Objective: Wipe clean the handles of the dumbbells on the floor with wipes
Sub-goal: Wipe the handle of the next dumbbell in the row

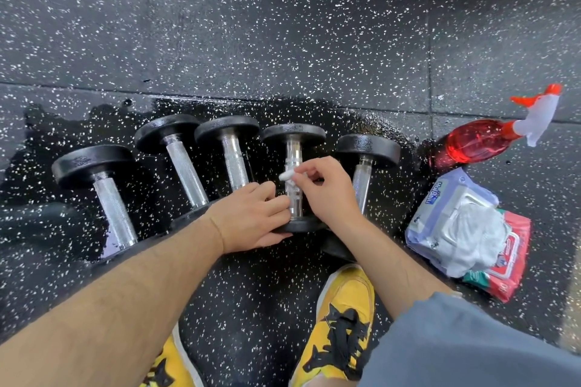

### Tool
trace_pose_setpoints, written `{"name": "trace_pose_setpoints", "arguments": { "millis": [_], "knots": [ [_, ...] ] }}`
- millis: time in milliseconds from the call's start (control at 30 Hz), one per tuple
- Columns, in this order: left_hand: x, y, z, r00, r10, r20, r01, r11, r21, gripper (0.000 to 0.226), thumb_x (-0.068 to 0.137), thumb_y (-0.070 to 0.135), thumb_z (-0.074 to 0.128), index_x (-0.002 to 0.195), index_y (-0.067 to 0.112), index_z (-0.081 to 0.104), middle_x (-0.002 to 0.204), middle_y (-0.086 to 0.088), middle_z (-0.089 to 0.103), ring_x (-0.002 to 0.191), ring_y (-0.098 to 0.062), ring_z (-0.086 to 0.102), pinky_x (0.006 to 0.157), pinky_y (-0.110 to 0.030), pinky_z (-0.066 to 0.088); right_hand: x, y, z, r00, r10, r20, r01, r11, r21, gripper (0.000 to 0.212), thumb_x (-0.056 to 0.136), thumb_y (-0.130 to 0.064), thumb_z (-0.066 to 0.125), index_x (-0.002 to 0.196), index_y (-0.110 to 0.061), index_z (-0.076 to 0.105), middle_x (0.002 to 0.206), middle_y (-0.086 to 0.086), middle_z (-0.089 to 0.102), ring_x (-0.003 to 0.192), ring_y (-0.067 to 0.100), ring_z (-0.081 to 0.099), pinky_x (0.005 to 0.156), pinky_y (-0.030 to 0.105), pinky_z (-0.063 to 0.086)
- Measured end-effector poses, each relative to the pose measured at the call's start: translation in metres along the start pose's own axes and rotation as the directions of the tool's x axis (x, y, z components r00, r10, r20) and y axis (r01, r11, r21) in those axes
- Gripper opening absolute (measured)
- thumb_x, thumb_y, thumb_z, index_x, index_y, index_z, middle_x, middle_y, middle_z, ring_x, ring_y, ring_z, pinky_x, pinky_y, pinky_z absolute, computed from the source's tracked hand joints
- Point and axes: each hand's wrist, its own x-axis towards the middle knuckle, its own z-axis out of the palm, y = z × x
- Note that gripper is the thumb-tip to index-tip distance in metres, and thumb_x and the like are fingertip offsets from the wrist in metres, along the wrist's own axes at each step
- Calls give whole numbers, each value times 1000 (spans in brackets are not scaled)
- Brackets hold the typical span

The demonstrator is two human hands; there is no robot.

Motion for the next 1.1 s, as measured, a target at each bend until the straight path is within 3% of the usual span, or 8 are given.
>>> {"name": "trace_pose_setpoints", "arguments": {
  "millis": [267, 433, 533, 633, 733, 833, 967, 1100],
  "knots": [
    [1, -1, 3, 1000, 4, 1, -4, 1000, -13, 36, 94, 52, 63, 94, 17, 55, 90, 2, 46, 77, -21, 42, 62, -34, 41, 10, 2, 0, 997, 79, 23, -79, 997, 18, 6, 95, -20, 65, 92, -25, 64, 93, -6, 64, 84, 10, 61, 76, 22, 48],
    [-1, -2, 1, 1000, 18, 15, -18, 1000, 1, 36, 98, 52, 51, 93, 17, 56, 89, 2, 49, 77, -21, 41, 62, -33, 41, -8, 9, 3, 982, 164, 90, -164, 986, -4, 8, 97, -21, 63, 93, -28, 60, 91, -7, 66, 84, 11, 64, 74, 23, 47],
    [0, -2, 1, 1000, 26, 16, -26, 1000, -7, 38, 100, 52, 43, 94, 16, 55, 88, 1, 49, 77, -22, 43, 62, -34, 42, -8, 3, 1, 993, 91, 71, -87, 994, -61, 4, 94, -22, 67, 91, -24, 65, 88, -7, 62, 76, 3, 56, 68, 16, 41],
    [0, -1, 3, 1000, 16, 0, -16, 1000, -12, 37, 101, 51, 48, 94, 16, 55, 90, 1, 49, 78, -22, 42, 63, -35, 42, -1, -8, 3, 998, -28, 50, 35, 989, -144, 5, 92, -27, 70, 94, -22, 69, 92, -9, 53, 77, -1, 50, 69, 10, 38],
    [-1, -2, 7, 1000, 12, 4, -12, 1000, -5, 37, 97, 52, 58, 96, 15, 57, 93, 0, 50, 79, -23, 42, 64, -35, 43, -5, -9, 10, 993, -60, 105, 80, 977, -195, 4, 91, -24, 69, 91, -23, 73, 95, -7, 52, 83, 2, 52, 79, 19, 43],
    [-1, -3, 6, 1000, 16, 19, -16, 1000, -11, 38, 100, 51, 52, 97, 15, 60, 95, -1, 54, 79, -23, 43, 64, -36, 44, -5, -9, 11, 983, -52, 177, 101, 955, -278, 9, 90, -20, 69, 85, -24, 75, 94, -7, 50, 88, 11, 55, 84, 29, 49],
    [1, -1, 0, 1000, 15, 2, -15, 1000, -9, 40, 101, 50, 44, 95, 15, 62, 90, 1, 52, 79, -22, 43, 63, -35, 45, 6, -14, 4, 994, -46, 97, 66, 977, -204, 5, 90, -28, 75, 88, -23, 76, 93, -11, 50, 83, -1, 53, 78, 13, 41],
    [2, -1, 2, 1000, 16, -11, -16, 1000, 12, 40, 98, 50, 49, 90, 14, 64, 87, 1, 53, 78, -22, 44, 62, -35, 46, -2, -10, 7, 995, -32, 92, 47, 986, -161, 4, 90, -25, 75, 92, -22, 76, 92, -13, 49, 79, -5, 51, 74, 6, 37]
  ]
}}
